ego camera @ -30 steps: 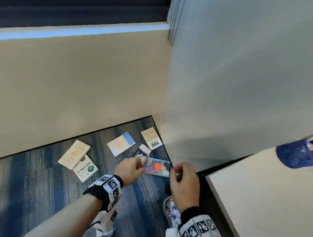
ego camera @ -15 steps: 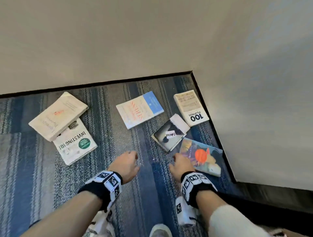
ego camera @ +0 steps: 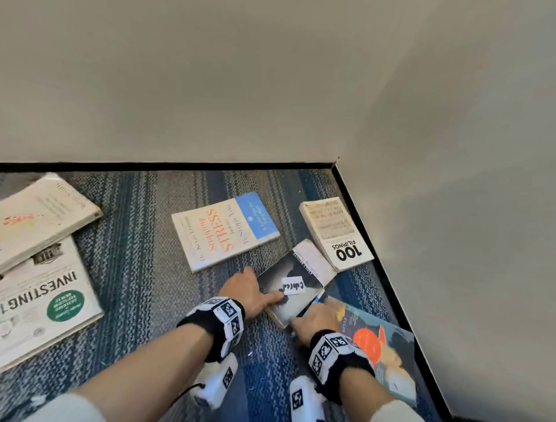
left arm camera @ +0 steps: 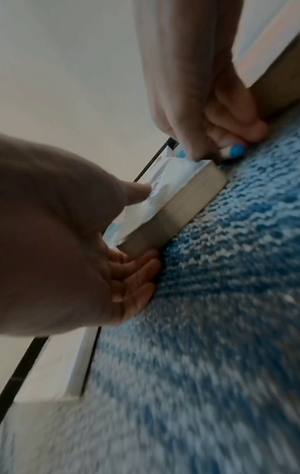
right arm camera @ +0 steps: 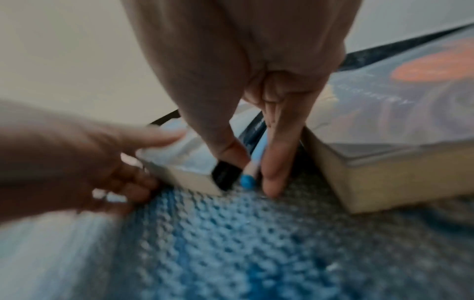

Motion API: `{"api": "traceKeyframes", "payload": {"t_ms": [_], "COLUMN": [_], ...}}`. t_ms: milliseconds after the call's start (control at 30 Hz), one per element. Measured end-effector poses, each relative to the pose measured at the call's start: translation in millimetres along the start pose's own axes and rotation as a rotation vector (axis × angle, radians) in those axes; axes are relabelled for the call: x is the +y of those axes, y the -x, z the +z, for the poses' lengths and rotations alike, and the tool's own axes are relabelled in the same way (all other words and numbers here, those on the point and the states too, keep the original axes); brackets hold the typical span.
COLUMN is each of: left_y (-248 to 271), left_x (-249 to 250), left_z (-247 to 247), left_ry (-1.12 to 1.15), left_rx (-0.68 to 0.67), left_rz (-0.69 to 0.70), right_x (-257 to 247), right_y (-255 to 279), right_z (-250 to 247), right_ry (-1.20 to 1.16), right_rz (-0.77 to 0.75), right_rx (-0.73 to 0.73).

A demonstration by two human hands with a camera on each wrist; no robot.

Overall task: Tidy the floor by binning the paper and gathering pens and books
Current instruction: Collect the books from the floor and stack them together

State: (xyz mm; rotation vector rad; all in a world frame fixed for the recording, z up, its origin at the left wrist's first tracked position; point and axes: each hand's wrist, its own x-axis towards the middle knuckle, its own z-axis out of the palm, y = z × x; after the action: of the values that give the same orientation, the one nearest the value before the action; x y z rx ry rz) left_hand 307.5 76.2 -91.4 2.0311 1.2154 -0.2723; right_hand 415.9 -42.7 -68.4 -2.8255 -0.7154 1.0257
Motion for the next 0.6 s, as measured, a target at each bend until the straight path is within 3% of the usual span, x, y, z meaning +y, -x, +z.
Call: {"api": "traceKeyframes", "payload": {"t_ms": [133, 267, 400, 600], "left_y": [-3, 34, 118, 259], "left_x": [5, 19, 51, 123], "left_z": [0, -33, -115, -247], "left_ry": [0.088, 0.331, 0.266, 0.205], "left_rx": [-0.032, 0.029, 0.099, 0.052], "left_rz": [0.01, 0.053, 0.01, 0.067], "right_x": [-1, -1, -9, -36], "right_y": [3, 34, 122, 280], "right_z": [5, -25, -108, -256], "right_ry": [-0.103, -0.027, 0.064, 0.106], "right_rz": [0.045, 0.052, 0.007, -0.249], "right_rx": [-0.128, -0.069, 0.024, 0.248]}}
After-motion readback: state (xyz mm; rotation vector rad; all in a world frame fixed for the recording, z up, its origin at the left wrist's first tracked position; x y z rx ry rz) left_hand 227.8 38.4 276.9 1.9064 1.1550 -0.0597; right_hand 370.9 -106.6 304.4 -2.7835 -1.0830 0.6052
